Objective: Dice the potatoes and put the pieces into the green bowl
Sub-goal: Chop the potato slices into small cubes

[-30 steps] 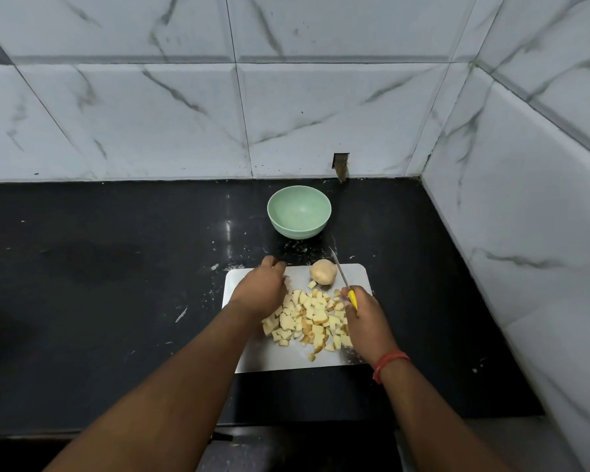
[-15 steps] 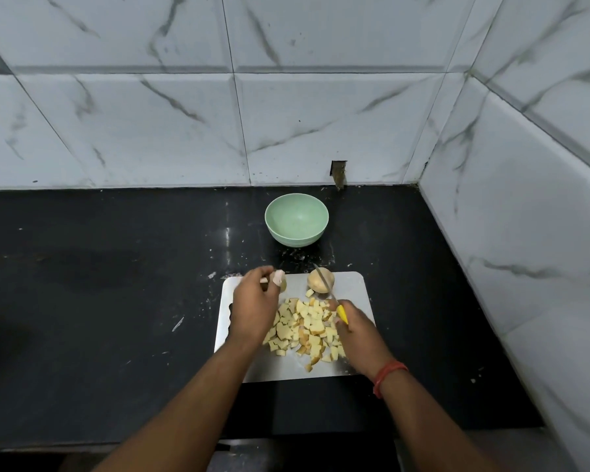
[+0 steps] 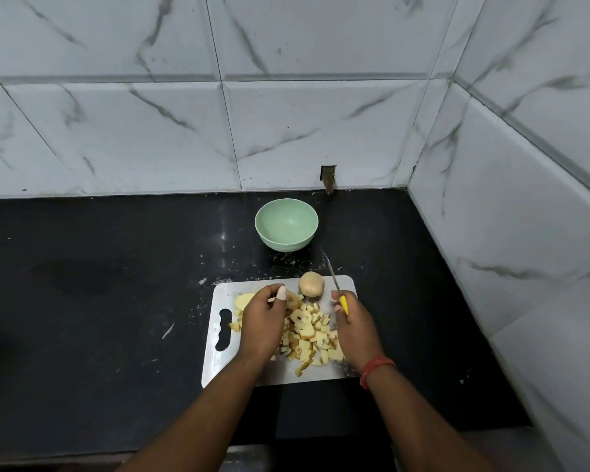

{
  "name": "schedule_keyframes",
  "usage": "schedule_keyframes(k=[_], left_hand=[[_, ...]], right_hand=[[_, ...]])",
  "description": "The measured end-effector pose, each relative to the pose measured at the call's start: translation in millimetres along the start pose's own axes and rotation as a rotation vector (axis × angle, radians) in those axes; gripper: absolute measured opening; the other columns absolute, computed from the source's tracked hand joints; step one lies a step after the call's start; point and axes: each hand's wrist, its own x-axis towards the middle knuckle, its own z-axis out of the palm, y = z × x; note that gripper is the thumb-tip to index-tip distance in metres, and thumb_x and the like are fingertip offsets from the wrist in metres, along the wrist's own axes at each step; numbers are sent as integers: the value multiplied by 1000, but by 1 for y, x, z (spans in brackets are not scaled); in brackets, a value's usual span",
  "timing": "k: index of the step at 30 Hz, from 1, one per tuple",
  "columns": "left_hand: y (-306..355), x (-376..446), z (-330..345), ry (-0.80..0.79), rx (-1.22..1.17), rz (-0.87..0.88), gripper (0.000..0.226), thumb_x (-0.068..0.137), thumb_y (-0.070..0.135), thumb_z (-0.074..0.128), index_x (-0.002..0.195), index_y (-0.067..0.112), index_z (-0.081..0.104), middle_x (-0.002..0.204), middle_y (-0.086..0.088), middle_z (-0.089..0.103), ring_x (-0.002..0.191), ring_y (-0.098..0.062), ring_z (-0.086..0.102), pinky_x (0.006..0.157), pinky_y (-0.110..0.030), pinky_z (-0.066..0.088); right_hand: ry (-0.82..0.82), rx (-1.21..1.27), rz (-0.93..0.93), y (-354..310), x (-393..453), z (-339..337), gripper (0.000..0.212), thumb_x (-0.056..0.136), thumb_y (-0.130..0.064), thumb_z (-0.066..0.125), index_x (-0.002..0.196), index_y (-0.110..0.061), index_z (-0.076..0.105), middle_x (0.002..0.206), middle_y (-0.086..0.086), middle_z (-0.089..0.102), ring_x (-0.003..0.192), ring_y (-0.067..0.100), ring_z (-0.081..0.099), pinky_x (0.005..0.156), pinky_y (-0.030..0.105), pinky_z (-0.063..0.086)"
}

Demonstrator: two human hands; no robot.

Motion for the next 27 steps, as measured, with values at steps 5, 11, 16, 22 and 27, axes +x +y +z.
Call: schedule_keyframes(k=[5, 11, 16, 22, 27], left_hand=[[2, 2, 9, -10, 43, 27, 16, 105, 33, 53, 98, 41, 64, 102, 15, 71, 99, -9, 69, 92, -34, 56], [5, 9, 11, 7, -57, -18, 14, 105, 33, 53, 105, 35, 66, 103, 9, 72, 96, -9, 71, 82, -21, 56], [1, 12, 19, 3, -66, -36, 20, 105, 35, 53, 115, 26, 69, 104, 10, 73, 96, -6, 70, 91, -34, 59], [-1, 12, 27, 7, -72, -21, 19, 106, 31, 52, 104, 31, 71, 98, 11, 74, 95, -11, 71, 92, -42, 59], [-2, 13, 33, -54, -17, 12, 19, 103, 37, 52, 108, 33, 71, 104, 13, 74, 100, -10, 70, 93, -43, 58]], right_hand=[[-171, -193, -139, -2, -4, 12, 31, 100, -18, 43, 129, -23, 53, 126, -5, 57, 118, 10, 51, 102, 27, 42], [51, -110, 4, -4, -8, 8, 31, 100, -18, 43, 129, -24, 53, 124, -4, 60, 111, 13, 56, 94, 29, 48], [66, -129, -26, -7, -15, 17, 34, 100, -16, 44, 133, -19, 52, 129, -4, 58, 119, 13, 53, 98, 22, 43], [-3, 79, 43, -22, -14, 27, 22, 102, -20, 42, 120, -25, 54, 114, -11, 63, 105, 5, 58, 87, 22, 47], [147, 409, 195, -20, -10, 8, 23, 101, -22, 45, 113, -35, 60, 104, -10, 67, 74, 4, 60, 68, 24, 49]])
